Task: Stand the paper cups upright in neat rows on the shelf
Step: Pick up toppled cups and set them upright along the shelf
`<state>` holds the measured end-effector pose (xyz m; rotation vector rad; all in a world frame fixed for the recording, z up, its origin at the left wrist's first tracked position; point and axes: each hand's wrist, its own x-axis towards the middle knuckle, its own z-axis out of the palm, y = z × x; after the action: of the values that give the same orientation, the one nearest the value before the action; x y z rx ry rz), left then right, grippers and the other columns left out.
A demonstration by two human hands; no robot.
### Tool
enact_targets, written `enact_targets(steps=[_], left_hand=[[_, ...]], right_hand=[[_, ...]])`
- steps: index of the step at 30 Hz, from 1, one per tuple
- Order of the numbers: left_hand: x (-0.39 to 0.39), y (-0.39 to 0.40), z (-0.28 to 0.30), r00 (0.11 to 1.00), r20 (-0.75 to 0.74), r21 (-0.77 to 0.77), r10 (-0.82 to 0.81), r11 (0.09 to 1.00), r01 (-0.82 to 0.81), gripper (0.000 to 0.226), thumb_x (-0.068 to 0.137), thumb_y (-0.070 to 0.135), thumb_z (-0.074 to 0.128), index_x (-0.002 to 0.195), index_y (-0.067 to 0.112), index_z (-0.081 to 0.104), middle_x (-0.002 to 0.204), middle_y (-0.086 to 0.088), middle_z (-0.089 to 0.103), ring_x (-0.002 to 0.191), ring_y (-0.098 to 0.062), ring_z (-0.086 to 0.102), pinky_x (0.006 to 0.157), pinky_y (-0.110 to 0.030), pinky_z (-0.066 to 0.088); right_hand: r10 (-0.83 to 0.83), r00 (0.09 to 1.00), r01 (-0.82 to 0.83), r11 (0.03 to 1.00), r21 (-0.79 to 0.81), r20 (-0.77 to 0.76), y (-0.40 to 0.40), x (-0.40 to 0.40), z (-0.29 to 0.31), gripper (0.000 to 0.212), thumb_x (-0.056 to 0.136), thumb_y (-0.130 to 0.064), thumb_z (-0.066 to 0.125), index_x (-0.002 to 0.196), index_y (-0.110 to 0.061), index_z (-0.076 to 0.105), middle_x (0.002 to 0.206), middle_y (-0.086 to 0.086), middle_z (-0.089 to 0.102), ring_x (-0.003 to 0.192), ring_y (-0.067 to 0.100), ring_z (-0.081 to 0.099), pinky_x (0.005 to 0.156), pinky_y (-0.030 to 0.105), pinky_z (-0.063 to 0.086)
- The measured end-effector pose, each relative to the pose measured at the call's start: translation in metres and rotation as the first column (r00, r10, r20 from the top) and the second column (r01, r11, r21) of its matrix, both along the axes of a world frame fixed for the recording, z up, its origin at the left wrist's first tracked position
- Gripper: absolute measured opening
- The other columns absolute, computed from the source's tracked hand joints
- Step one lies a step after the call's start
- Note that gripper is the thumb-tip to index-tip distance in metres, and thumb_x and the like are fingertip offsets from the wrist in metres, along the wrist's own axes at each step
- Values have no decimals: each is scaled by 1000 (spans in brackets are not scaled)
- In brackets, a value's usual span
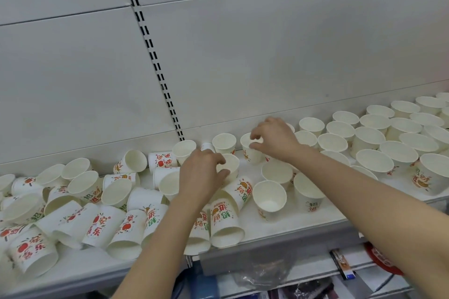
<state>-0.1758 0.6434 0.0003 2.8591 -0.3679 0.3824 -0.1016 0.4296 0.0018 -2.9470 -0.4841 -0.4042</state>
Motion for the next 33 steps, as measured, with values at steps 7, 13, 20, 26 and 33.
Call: enact_targets(steps=[7, 13, 20, 26, 33], left_hand=[[14, -16, -18, 998, -57, 74, 13, 997, -9, 19, 84, 35, 63, 99, 31, 72, 100, 9, 67, 102, -15, 54, 74, -27, 45], [20, -35, -24, 1000, -14, 72, -28, 997, 29, 14, 88, 32, 60, 95, 28, 71, 97, 8, 67, 98, -16, 55, 69, -27, 41], [31, -56, -33, 995, -12, 39, -102, 994, 102, 15, 87, 32, 62, 97, 26, 71, 99, 7, 67, 98, -16, 56, 69, -28, 42], [42, -13, -12, 994, 51, -130, 93, 988, -86, 17, 87, 40, 65, 100, 32, 72, 97, 13, 66, 90, -10, 57, 71, -30, 46], [80, 21, -13, 963, -88, 283, 254, 933, -221, 15, 85, 20, 62, 97, 27, 65, 96, 4, 66, 91, -20, 60, 63, -28, 38]], right_hand=[[-82, 994, 62, 964, -257, -68, 18, 22, -11, 16, 84, -23, 58, 95, -18, 68, 96, 8, 65, 98, 27, 55, 85, 31, 32], [-66, 997, 53, 975, -217, -50, -4, 28, -12, 17, 84, -27, 59, 94, -18, 69, 93, 5, 66, 97, 26, 55, 85, 31, 33], [182, 976, -190, 980, 52, 118, -16, 23, -15, 13, 85, -24, 61, 91, -18, 71, 88, -1, 68, 90, 26, 56, 83, 36, 37], [471, 852, -496, 865, 70, 229, -9, 7, -19, 13, 81, -34, 64, 77, -23, 70, 71, -8, 65, 75, 19, 56, 69, 33, 43], [569, 812, -565, 822, -67, 133, 1, -2, -29, 20, 74, -30, 64, 57, -21, 60, 53, -7, 55, 62, 19, 49, 60, 30, 36]])
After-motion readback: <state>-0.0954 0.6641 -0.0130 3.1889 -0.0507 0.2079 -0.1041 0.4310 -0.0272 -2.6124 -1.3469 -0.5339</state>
